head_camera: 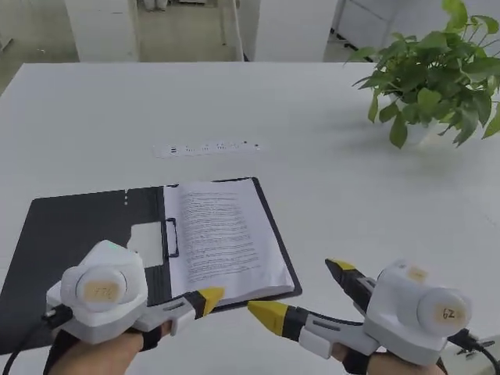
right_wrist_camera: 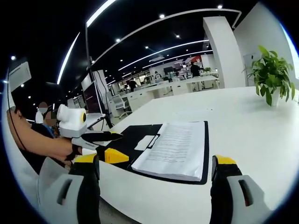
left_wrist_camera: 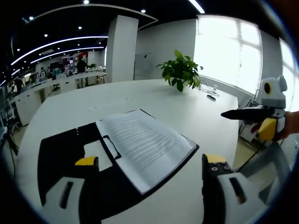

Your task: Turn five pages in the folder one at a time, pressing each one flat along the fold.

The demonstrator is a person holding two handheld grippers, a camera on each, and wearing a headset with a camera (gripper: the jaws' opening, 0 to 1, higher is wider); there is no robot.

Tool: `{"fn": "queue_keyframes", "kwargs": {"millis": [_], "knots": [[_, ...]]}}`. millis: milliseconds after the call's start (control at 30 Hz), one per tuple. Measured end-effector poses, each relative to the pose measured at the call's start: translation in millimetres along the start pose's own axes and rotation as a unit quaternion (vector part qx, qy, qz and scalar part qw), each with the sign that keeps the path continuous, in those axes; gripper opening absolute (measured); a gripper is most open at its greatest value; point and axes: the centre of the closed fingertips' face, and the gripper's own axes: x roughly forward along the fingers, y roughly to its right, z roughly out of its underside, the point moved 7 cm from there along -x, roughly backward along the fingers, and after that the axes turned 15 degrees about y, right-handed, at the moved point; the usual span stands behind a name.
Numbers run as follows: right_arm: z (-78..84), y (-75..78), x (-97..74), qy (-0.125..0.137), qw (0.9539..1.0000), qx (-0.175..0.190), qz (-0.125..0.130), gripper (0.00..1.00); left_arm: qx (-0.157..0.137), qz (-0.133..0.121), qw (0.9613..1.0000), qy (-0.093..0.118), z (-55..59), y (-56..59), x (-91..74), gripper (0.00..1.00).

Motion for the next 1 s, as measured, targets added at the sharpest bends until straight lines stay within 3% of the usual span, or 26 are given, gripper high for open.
{"fn": "queue_keyframes", "kwargs": {"millis": [567, 1000], "knots": [[1.2, 4.4, -1.9, 0.004, 0.9998, 0.007, 0.018, 0.99, -0.008, 0.036, 0.9993, -0.012, 21.7, 28.3, 67.8, 0.82], [4.7, 13.5, 2.1, -0.001, 0.9995, 0.011, 0.030, 0.96, -0.014, 0.039, 0.9990, -0.018, 35.4, 42.2, 100.7, 0.68]]}}
